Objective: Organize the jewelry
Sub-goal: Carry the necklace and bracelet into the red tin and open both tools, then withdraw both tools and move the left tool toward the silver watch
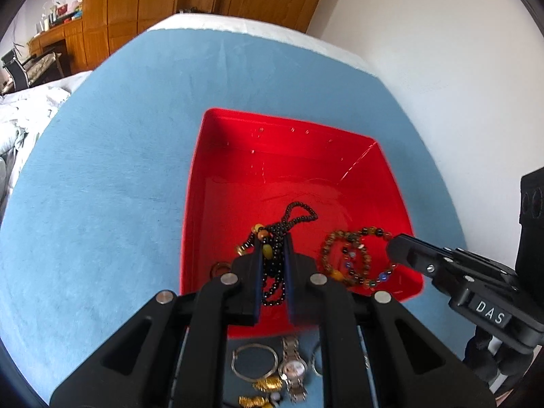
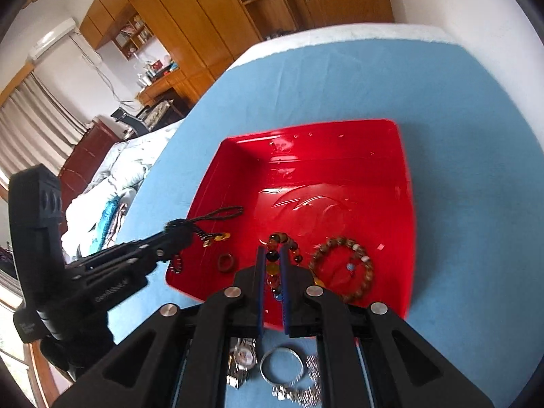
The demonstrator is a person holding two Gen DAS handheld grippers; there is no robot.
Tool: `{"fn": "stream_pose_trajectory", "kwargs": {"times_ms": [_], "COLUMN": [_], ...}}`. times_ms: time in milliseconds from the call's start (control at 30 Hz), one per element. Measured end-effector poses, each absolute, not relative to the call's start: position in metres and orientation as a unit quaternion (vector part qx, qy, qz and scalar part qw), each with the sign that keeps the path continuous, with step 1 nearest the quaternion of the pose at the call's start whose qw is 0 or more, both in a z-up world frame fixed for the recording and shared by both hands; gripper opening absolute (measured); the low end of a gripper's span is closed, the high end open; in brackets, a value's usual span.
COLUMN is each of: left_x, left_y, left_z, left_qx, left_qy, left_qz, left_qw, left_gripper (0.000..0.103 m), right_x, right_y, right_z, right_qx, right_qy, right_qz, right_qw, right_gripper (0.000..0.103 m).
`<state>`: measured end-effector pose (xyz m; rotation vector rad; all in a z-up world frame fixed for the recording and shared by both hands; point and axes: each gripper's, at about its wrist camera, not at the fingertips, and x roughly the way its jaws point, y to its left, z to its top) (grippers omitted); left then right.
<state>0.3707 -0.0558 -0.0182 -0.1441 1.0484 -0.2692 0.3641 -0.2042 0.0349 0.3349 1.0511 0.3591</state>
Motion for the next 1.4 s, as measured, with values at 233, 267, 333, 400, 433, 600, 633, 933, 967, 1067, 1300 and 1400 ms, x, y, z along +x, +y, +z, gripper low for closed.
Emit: {"fn": "stream_pose_trajectory", "kwargs": {"times_ms": [233, 267, 333, 400, 433, 600, 633, 933, 967, 1067, 1300, 1400], "left_x": [0.392, 0.392, 0.390, 0.380, 0.378, 0.340, 0.333, 0.281, 0.277, 0.266, 0.251, 0.250], "left_y": [-0.060, -0.059, -0.057, -0.055, -0.054, -0.043, -0.042, -0.025, -0.024, -0.026, -0.038, -0.041], "left_z": [-0.039, -0.039, -0.037, -0.031, -0.029, -0.010, -0.007, -0.011, -0.013, -0.025, -0.055, -0.062], "left_qx": [-0.063, -0.065, -0.063, -0.062, -0.062, -0.043, -0.038, -0.025, -0.023, -0.022, -0.013, -0.009], "left_qy": [0.526, 0.527, 0.525, 0.520, 0.517, 0.496, 0.493, 0.496, 0.497, 0.514, 0.551, 0.558], "left_qz": [-0.114, -0.115, -0.117, -0.120, -0.122, -0.115, -0.113, -0.113, -0.111, -0.113, -0.121, -0.127], "left_qw": [0.840, 0.840, 0.841, 0.844, 0.845, 0.860, 0.862, 0.861, 0.860, 0.850, 0.825, 0.820], "left_gripper": [0.012, 0.012, 0.012, 0.012, 0.012, 0.024, 0.029, 0.034, 0.034, 0.034, 0.032, 0.032], "right_x": [0.386, 0.384, 0.379, 0.370, 0.364, 0.332, 0.325, 0.277, 0.274, 0.266, 0.255, 0.252], "right_y": [-0.218, -0.221, -0.228, -0.234, -0.237, -0.243, -0.242, -0.239, -0.237, -0.233, -0.223, -0.219], "right_z": [0.007, 0.007, 0.008, 0.013, 0.016, 0.029, 0.031, 0.021, 0.018, 0.011, 0.003, -0.001], "right_qx": [0.145, 0.146, 0.151, 0.154, 0.155, 0.154, 0.150, 0.149, 0.151, 0.155, 0.148, 0.146], "right_qy": [0.514, 0.511, 0.507, 0.500, 0.497, 0.487, 0.485, 0.505, 0.508, 0.515, 0.519, 0.524], "right_qz": [0.126, 0.125, 0.127, 0.129, 0.129, 0.135, 0.136, 0.144, 0.144, 0.147, 0.149, 0.151], "right_qw": [0.836, 0.838, 0.839, 0.843, 0.844, 0.849, 0.851, 0.838, 0.835, 0.830, 0.829, 0.826], "right_gripper": [0.015, 0.015, 0.015, 0.015, 0.015, 0.018, 0.018, 0.020, 0.020, 0.020, 0.025, 0.028]}}
